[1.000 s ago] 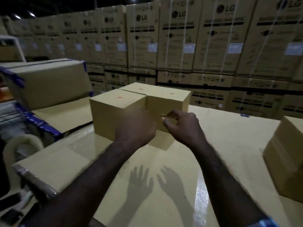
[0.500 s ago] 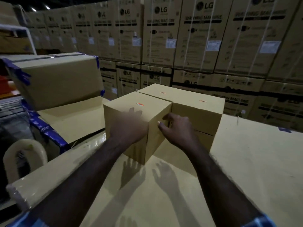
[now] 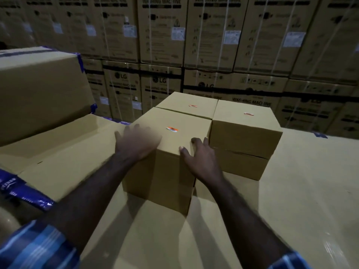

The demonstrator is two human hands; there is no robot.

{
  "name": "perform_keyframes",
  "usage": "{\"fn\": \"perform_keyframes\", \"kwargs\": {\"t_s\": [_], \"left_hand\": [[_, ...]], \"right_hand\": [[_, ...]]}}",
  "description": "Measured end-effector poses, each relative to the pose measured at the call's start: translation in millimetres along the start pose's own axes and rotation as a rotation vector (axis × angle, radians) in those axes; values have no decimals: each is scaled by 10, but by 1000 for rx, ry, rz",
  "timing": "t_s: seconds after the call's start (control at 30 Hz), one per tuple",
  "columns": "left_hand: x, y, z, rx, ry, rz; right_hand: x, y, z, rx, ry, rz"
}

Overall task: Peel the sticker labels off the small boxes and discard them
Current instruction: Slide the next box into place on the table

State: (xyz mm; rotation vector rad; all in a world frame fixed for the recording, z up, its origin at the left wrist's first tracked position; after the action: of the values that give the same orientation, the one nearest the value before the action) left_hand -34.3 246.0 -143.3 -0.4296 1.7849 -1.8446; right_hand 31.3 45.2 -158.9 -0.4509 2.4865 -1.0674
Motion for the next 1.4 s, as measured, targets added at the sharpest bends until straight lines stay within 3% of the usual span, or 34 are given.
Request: {"fn": "perform_keyframes", "kwargs": {"t_s": [0.3, 0.47, 0.8, 1.13, 1.4], "left_hand": [[-216, 33, -163, 149, -63, -4], [-112, -163, -88, 165, -73, 122], [429, -612, 259, 166, -90, 184], [1754, -770, 1503, 200, -16, 147], [2991, -553, 3252, 341, 158, 65]], "right_hand": [[-53, 100, 130, -186, 108, 64], [-25, 3, 166, -291, 129, 79], [240, -663, 218, -290, 77, 86], [1126, -1979, 970, -179, 59, 124], [2281, -3365, 2282, -94, 154, 182]]}}
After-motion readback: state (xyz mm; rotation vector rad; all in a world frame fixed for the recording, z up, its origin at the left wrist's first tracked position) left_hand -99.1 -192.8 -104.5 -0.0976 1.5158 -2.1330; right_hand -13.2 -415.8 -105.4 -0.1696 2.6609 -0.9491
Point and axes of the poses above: each hand's wrist, its own x-axis away from the middle knuckle, its own y-axis out of the palm, z = x × y, the point moved 9 cm from there along -x, towards the middle knuckle, and after that the axes turned 1 degree about x, right-handed, at the moved point
